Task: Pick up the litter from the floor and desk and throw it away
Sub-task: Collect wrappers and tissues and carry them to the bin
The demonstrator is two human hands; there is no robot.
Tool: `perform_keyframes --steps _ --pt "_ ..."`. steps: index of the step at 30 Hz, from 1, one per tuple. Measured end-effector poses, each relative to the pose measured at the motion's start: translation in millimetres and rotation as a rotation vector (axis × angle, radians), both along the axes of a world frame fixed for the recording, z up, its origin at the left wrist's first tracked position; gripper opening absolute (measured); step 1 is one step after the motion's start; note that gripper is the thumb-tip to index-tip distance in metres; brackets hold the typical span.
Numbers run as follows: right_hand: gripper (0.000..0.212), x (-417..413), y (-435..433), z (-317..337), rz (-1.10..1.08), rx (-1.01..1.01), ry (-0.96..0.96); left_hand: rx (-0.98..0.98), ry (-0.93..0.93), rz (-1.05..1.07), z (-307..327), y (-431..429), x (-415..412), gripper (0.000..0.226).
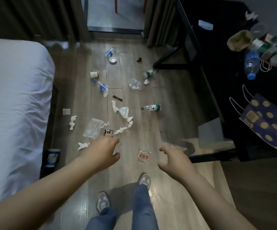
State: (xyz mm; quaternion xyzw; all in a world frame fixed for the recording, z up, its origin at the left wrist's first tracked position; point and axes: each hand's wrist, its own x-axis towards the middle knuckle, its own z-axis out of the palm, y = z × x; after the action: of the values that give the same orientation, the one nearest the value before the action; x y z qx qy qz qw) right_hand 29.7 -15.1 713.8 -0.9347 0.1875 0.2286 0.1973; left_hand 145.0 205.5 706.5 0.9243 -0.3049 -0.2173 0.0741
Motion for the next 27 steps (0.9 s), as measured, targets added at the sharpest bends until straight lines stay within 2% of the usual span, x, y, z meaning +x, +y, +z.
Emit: perform_keyframes --steps 5,9,13,19,22,27 --pt "0.05 38.2 -42.9 -51.2 0.025 0.008 0.024 0.018 0.037 0.026 -49.5 -35.3 32.6 0.035" --pt "0.055 66.7 -71.9 -120.4 0.031 0.007 0.016 0.011 0.062 0.06 -117.9 -60.7 54.5 0.032" --pt "0.056 90.5 -89.9 -222.7 0.054 -0.007 0.044 0.019 0.098 0.081 -221.5 -73.6 71.5 0.033" --pt "0.052 97.9 -86.7 -416.2 0.077 -0.014 0.133 0.042 0.122 0.041 -413.4 -72.9 81.7 0.04" --pt "0.05 97.5 -90.9 -480.1 0.149 -0.034 0.17 0.079 0.143 -0.037 -478.8 -68.6 89.6 0.036" --pt "0.052 98.2 -101.6 -609.3 0.228 -0.074 0.192 0.082 0.055 -0.186 -604.4 -68.7 109.6 0.036"
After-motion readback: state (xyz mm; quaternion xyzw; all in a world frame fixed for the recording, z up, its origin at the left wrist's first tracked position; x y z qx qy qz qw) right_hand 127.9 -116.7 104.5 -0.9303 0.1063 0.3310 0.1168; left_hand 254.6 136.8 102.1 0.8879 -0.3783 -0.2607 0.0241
